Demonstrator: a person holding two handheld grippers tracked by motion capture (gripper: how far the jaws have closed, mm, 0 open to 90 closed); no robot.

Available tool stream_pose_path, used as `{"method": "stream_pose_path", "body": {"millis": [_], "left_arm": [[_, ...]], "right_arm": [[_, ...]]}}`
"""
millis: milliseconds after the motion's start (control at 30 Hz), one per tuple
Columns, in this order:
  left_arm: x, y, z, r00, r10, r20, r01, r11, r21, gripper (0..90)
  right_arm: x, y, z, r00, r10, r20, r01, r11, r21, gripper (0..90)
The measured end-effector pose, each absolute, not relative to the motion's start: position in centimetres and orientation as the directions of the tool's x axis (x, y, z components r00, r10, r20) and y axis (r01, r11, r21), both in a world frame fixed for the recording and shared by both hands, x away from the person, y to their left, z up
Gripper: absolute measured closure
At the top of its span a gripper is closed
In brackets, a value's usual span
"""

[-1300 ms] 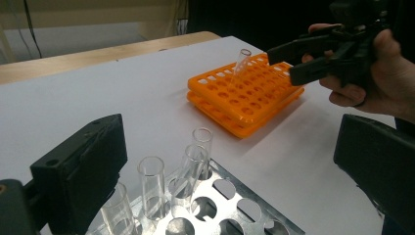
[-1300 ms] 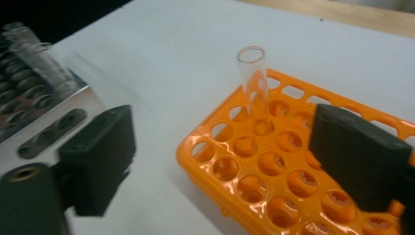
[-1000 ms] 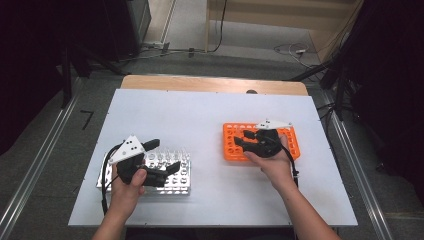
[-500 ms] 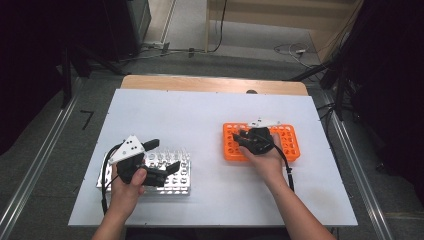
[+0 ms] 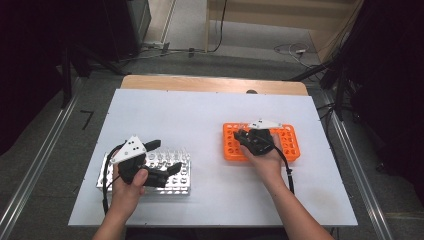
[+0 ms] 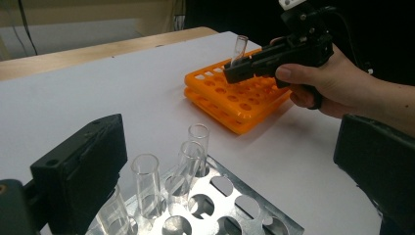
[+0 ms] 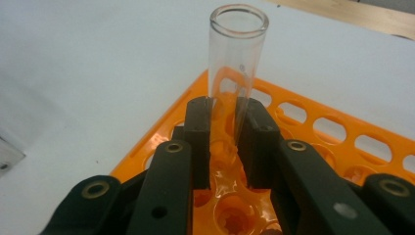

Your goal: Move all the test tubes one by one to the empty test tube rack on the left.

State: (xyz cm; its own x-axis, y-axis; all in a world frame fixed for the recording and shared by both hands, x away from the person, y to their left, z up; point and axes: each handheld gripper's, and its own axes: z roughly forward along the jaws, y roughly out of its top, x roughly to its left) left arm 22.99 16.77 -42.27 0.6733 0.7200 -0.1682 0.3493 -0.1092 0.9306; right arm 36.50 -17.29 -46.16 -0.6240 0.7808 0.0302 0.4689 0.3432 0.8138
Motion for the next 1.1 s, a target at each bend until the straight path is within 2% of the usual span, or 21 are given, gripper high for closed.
{"method": "stream_pose_path", "body": {"millis": [600,1100], "left_arm": [[22.9,16.3,-42.2,0.682,0.714,-0.157,0.342,-0.122,0.932,0.0],[22.7,16.5,-41.8,0.682,0.714,-0.155,0.33,-0.111,0.937,0.0]], "right_arm": [[33.5,-20.1,-43.0,-0.671,0.738,0.065,0.384,0.271,0.883,73.7],[28.3,-22.3,-41.7,-0.72,0.69,0.068,0.349,0.276,0.896,73.7]]}}
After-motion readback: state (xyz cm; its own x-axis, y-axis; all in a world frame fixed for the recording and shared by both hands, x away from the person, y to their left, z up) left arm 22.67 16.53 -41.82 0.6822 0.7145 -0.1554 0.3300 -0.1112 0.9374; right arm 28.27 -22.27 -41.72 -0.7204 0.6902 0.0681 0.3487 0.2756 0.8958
